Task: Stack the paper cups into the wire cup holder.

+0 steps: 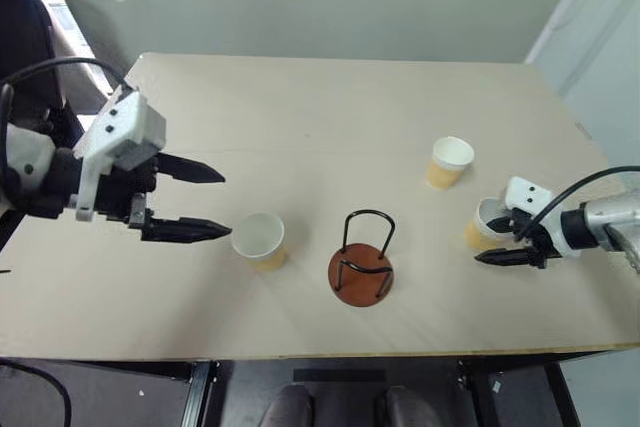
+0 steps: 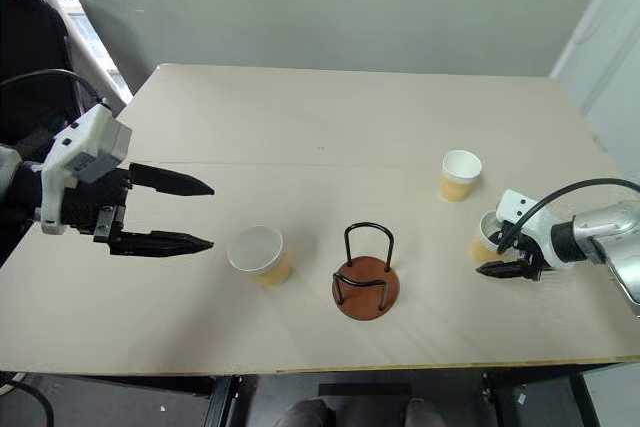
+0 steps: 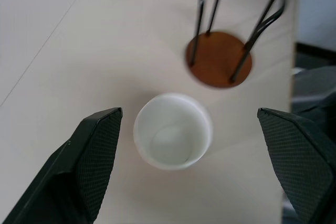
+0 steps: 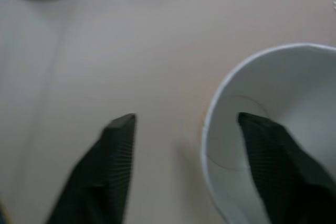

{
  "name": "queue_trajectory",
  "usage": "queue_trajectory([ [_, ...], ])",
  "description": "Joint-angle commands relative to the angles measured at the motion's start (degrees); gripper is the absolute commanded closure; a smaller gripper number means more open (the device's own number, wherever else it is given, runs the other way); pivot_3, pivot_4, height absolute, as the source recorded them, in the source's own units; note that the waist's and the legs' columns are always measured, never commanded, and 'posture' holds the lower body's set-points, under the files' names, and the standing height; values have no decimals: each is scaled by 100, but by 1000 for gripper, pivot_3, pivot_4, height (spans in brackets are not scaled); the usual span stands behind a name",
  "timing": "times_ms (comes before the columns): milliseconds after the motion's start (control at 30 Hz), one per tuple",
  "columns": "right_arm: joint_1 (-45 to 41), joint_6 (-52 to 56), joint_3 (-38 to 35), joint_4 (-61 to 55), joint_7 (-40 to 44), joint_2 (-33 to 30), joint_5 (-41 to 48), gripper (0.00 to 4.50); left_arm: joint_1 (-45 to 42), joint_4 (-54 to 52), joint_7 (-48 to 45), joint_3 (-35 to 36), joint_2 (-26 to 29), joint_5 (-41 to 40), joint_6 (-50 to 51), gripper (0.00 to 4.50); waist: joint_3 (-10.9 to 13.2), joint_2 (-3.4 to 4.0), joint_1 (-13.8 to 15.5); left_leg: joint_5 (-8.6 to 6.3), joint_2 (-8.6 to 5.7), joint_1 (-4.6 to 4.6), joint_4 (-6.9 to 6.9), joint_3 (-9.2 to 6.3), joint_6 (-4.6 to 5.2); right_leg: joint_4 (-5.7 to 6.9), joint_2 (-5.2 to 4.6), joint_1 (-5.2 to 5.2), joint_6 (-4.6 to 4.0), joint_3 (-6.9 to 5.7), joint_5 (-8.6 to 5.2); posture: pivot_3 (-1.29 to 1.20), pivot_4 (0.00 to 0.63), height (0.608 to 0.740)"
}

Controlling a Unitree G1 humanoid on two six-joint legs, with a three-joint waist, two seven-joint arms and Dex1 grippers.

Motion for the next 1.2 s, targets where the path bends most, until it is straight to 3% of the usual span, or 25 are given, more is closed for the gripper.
queue_trajectory([
  [33,-429,-149,-20,-350,222,-257,-250,2806,16,112,-59,325,229,53,-173,78,0,1,-12,1,0,-3,-1,1,-1,1,0,-3,-2,0,1,0,150,740],
  [133,-555,-231,-40,-577,502,-555,-383,3990,78,139,-9,330,272,59,-230,78,0,1,-3,2,0,-17,-1,-2,-3,2,0,-14,-4,-4,3,0,150,740],
  [200,-696,-172,-282,-851,923,-857,-92,4483,102,157,24,326,281,54,-254,78,-1,1,9,2,0,-33,-1,-10,-3,2,-1,-19,-7,-10,5,0,150,740],
  [300,-1065,-53,-762,-1050,1598,-1154,620,4483,111,197,25,308,295,47,-293,78,0,2,2,2,-1,-47,-1,-6,-5,0,-1,-28,-12,-9,9,0,150,740],
  [400,-1986,267,-1100,-896,2118,-1057,1487,4483,75,266,27,245,264,52,-365,78,0,2,-5,4,-1,-46,-7,-4,-8,-3,3,-31,-12,-7,9,0,150,740],
  [633,-3284,698,-1009,-840,2254,-487,2190,4483,41,256,121,136,133,8,-452,78,-3,-6,-33,17,8,-35,-7,-16,-24,-7,15,-37,-29,-8,0,0,150,740],
  [767,-2911,327,-666,-1054,2234,-603,1641,4483,63,213,179,111,61,-19,-448,78,-7,-13,-25,24,10,-35,-8,-27,-29,1,16,-36,-35,-16,-4,0,150,740],
  [933,-2060,-869,125,-658,1755,-707,-5,4483,13,267,158,53,44,6,-483,78,-8,-19,-23,22,7,-38,-2,-31,-25,2,7,-31,-36,-18,1,0,150,740],
  [1033,-2224,-1068,189,-339,1827,-621,-264,3853,-58,357,140,-38,39,75,-557,78,-5,-13,-29,22,8,-39,-4,-25,-25,8,3,-38,-32,-16,4,0,150,740],
  [1200,-2440,-1380,285,9,1896,-453,-574,2077,-128,349,173,-136,3,69,-571,78,-8,-17,-30,22,13,-41,-12,-23,-26,9,8,-41,-32,-17,5,0,150,740],
])
